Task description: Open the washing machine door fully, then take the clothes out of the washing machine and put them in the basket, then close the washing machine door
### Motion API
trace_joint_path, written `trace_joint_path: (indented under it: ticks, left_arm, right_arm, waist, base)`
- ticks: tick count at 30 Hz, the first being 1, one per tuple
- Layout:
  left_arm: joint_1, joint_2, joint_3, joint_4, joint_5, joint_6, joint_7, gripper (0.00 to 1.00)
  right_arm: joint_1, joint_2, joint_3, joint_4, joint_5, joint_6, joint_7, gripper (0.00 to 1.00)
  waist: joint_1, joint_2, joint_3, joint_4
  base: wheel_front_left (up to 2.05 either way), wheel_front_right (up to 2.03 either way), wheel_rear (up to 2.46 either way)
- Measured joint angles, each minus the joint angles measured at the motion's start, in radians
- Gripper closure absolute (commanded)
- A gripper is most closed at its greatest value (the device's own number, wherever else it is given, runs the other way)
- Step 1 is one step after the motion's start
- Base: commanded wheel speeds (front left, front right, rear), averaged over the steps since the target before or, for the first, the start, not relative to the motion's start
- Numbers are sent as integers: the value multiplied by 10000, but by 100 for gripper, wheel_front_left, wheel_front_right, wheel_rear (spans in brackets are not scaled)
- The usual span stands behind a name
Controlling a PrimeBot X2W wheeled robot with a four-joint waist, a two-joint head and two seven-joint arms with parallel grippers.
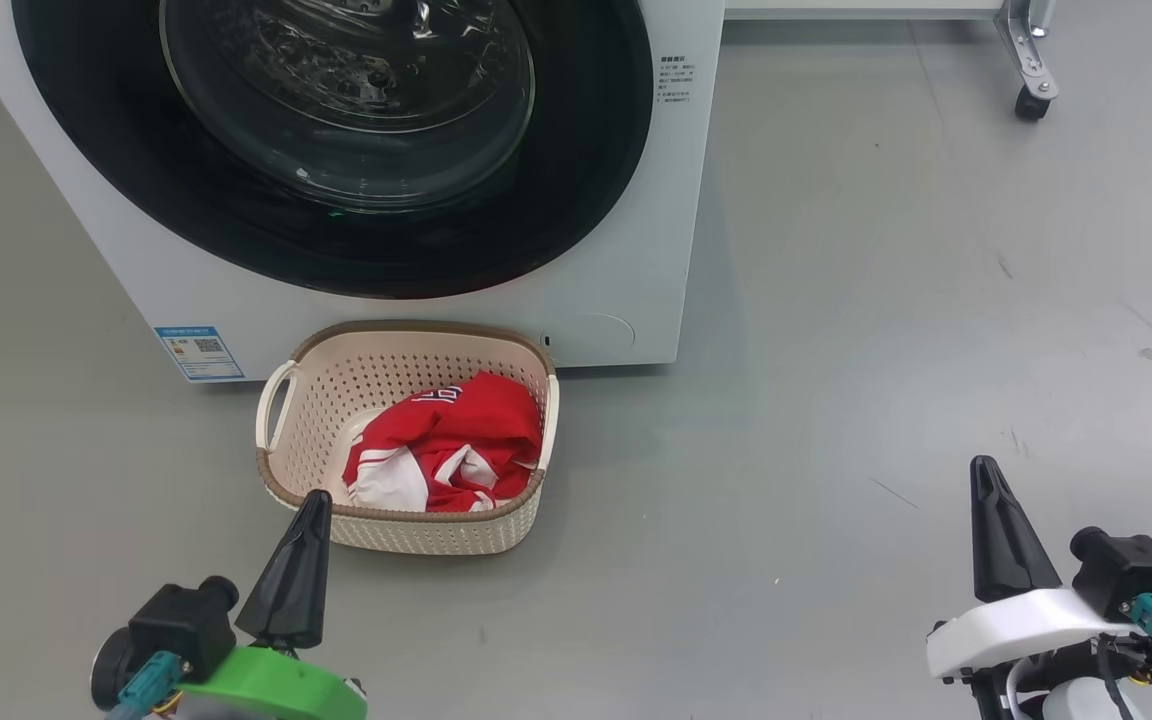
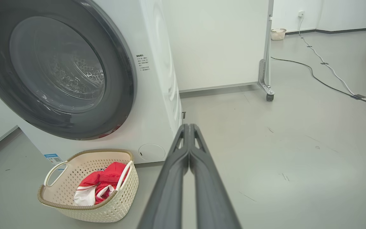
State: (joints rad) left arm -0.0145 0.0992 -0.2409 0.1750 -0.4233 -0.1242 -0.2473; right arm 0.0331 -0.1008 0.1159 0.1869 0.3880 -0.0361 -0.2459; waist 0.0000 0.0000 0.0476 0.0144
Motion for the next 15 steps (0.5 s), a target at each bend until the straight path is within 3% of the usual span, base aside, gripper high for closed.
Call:
trace_joint_path:
  ticks: [15]
  left_arm:
    - [45,-123,261,-79,-1981,2,364,100]
  right_arm:
    - [-34,77,-314,59,1988,257,493,100]
  waist:
    - [0,0,-70,-24]
  base:
    - [0,0,0]
